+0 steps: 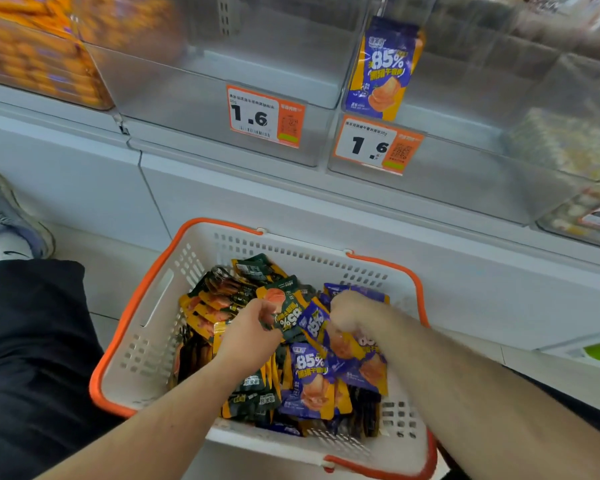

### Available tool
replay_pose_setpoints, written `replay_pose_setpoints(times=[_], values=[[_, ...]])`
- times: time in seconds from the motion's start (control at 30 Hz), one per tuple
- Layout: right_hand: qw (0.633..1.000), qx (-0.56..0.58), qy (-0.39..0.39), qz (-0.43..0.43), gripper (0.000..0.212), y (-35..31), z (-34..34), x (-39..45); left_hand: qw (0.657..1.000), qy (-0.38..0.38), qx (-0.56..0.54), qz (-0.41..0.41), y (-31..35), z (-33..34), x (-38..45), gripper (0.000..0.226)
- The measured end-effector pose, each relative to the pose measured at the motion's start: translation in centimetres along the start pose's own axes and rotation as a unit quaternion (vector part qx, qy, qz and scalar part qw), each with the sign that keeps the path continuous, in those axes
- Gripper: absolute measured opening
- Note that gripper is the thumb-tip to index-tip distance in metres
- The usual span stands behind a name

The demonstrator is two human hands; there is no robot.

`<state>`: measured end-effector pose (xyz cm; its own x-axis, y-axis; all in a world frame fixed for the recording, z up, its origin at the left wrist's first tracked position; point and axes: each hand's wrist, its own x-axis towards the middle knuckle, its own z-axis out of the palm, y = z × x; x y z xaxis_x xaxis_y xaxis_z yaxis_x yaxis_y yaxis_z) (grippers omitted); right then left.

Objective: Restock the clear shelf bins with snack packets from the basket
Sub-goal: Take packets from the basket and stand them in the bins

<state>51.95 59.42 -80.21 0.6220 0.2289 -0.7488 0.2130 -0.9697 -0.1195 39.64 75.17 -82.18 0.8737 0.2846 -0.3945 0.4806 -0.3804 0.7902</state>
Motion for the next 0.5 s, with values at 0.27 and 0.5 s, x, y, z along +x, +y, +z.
replay_pose_setpoints(times=[0.27, 0.5], values=[[0.94, 0.327, -0.039, -0.087, 0.017, 1.8, -5.2, -3.9, 0.966, -0.135, -0.209, -0.077, 3.6, -0.2, -0.4, 0.055], [0.893, 0.382, 0.14, -0.192, 0.003, 0.1, -9.1, -9.2, 0.966, -0.041, -0.224, 0.12, 9.4, -2.7, -0.6, 0.026]])
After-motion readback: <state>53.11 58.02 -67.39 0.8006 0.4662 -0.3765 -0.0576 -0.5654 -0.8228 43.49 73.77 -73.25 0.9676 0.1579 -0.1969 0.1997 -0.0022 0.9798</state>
